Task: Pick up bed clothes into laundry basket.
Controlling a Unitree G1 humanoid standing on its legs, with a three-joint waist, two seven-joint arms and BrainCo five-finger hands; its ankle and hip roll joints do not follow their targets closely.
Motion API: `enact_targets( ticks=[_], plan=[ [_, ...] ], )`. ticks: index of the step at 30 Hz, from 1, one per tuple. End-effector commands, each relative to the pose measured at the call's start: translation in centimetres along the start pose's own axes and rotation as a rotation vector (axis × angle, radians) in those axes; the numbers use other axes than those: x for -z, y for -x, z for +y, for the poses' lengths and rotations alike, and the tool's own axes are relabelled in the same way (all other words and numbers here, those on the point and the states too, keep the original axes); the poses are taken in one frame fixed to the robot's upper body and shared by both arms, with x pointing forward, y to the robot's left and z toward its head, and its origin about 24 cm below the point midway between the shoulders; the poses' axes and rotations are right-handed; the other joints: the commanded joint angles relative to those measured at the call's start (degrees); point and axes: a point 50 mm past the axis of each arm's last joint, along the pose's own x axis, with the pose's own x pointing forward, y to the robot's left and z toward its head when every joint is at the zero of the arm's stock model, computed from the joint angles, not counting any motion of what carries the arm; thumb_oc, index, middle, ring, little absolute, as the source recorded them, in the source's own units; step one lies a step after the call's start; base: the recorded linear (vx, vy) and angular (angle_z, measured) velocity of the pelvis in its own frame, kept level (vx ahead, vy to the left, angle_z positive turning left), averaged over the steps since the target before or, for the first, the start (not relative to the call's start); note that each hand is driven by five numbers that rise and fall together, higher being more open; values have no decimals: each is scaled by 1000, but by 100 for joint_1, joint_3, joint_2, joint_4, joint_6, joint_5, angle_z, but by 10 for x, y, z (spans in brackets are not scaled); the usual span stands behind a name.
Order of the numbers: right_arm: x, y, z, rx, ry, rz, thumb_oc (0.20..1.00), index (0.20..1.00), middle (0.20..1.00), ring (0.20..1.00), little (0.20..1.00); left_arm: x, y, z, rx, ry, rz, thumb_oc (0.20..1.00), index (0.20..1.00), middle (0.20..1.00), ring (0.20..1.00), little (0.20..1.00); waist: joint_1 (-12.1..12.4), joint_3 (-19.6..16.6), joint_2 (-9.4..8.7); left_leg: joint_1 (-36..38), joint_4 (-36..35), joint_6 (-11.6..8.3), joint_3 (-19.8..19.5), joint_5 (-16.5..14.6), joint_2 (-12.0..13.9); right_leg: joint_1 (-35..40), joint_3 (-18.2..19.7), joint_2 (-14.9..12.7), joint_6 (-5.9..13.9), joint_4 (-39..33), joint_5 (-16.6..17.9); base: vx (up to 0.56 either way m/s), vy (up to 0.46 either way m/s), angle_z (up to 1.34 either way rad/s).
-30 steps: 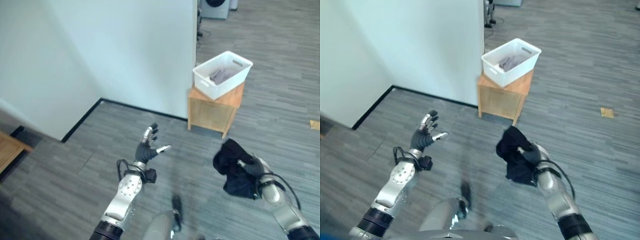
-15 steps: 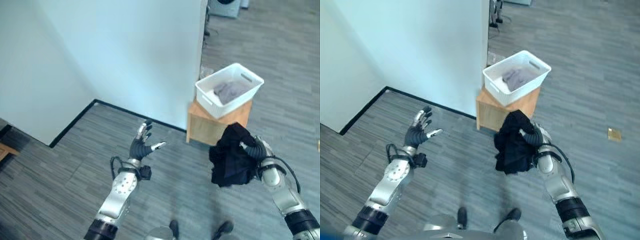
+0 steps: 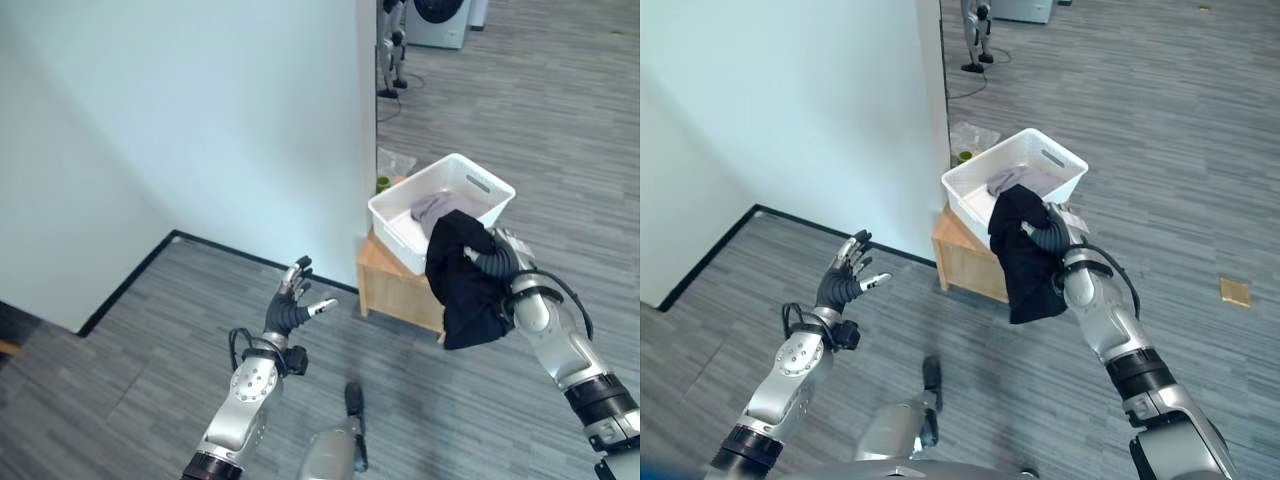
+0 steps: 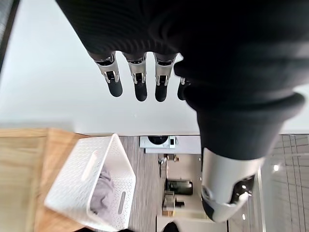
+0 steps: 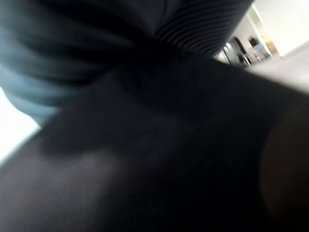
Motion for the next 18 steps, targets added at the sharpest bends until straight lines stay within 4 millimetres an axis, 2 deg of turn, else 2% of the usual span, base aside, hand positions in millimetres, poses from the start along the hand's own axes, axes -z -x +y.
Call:
enact_targets(
  ticks=[1, 2, 3, 4, 5, 6, 7, 9, 11, 12, 16, 18],
  plan=[
    [-49, -36, -82, 305, 177, -222, 200, 200, 200, 200, 200, -37, -13, -19, 80, 36, -183, 1000, 1000, 1000, 1000, 1000, 119, -53, 397, 1131, -784, -291, -158, -340, 195, -823, 182, -250, 440, 2255, -214, 97, 180, 23],
    [-54, -40, -93, 343, 216, -235, 200, 200, 200, 200, 200, -39, -17, -22, 87, 23, -195, 1000, 1000, 1000, 1000, 1000, 29, 3, 419, 1184, -784, -262, -195, -372, 190, -1083, 426, -250, 457, 2557, -166, 66, 102, 25],
    [-53, -41, -104, 377, 236, -228, 200, 200, 200, 200, 200, -42, -20, -24, 94, 17, -210, 1000, 1000, 1000, 1000, 1000, -82, 58, 441, 1219, -784, -261, -278, -394, 201, -1318, 669, -134, 431, 2634, -220, 134, -28, 54],
    [-50, -41, -122, 436, 265, -209, 200, 200, 200, 200, 200, -48, -26, -31, 112, 11, -234, 1000, 1000, 1000, 1000, 1000, -278, 140, 426, 1229, -784, -307, -395, -385, 189, -1529, 992, 143, 293, 2190, -461, 83, -59, 62],
    [-50, -41, -123, 437, 266, -209, 200, 200, 200, 200, 200, -48, -26, -31, 112, 11, -235, 1000, 1000, 1000, 1000, 1000, -274, 136, 446, 1213, -784, -312, -399, -364, 216, -1522, 977, 179, 273, 2144, -426, 82, -103, 69],
    [-47, -39, -126, 450, 267, -200, 200, 200, 200, 200, 200, -49, -27, -34, 125, 4, -242, 1000, 1000, 1000, 1000, 1000, -343, 142, 398, 1224, -784, -333, -454, -399, 183, -1452, 1033, 232, 195, 1759, -578, 31, -100, 70],
    [-45, -36, -134, 475, 301, -203, 200, 200, 200, 200, 200, -50, -29, -37, 148, -20, -246, 1000, 1000, 1000, 1000, 1000, -364, 118, 320, 1194, -784, -353, -476, -417, 143, -1300, 1015, 301, 138, 1231, -574, 77, -108, 92],
    [-43, -32, -132, 486, 302, -203, 200, 200, 200, 200, 200, -48, -28, -34, 136, -19, -241, 1000, 1000, 1000, 1000, 1000, -314, 3, 285, 1266, -784, -374, -422, -475, 133, -1010, 787, 272, 158, 807, -478, 79, -61, 91],
    [-42, -31, -129, 476, 298, -195, 200, 200, 200, 200, 200, -46, -26, -36, 144, -15, -233, 1000, 1000, 1000, 1000, 1000, -268, -27, 261, 1297, -784, -389, -387, -480, 151, -900, 653, 280, 152, 676, -443, 69, -58, 72],
    [-44, -28, -122, 459, 294, -209, 200, 200, 200, 200, 200, -42, -24, -34, 131, -15, -217, 1000, 1000, 1000, 1000, 1000, -218, -156, 218, 1345, -784, -434, -300, -483, 194, -670, 522, 342, 188, 301, -333, 114, -125, 23],
    [-44, -20, -109, 406, 273, -228, 200, 200, 200, 200, 200, -34, -19, -30, 116, 8, -181, 1000, 1000, 1000, 1000, 1000, -151, -324, 209, 1394, -784, -557, -310, -408, 281, -276, 386, 528, 139, -301, -242, 89, -112, -2],
    [-43, -18, -108, 402, 270, -226, 200, 200, 200, 200, 200, -32, -17, -30, 118, 7, -170, 1000, 1000, 1000, 1000, 1000, -136, -347, 214, 1415, -784, -603, -331, -380, 316, -160, 348, 590, 126, -442, -227, 50, -113, -14]
  ],
)
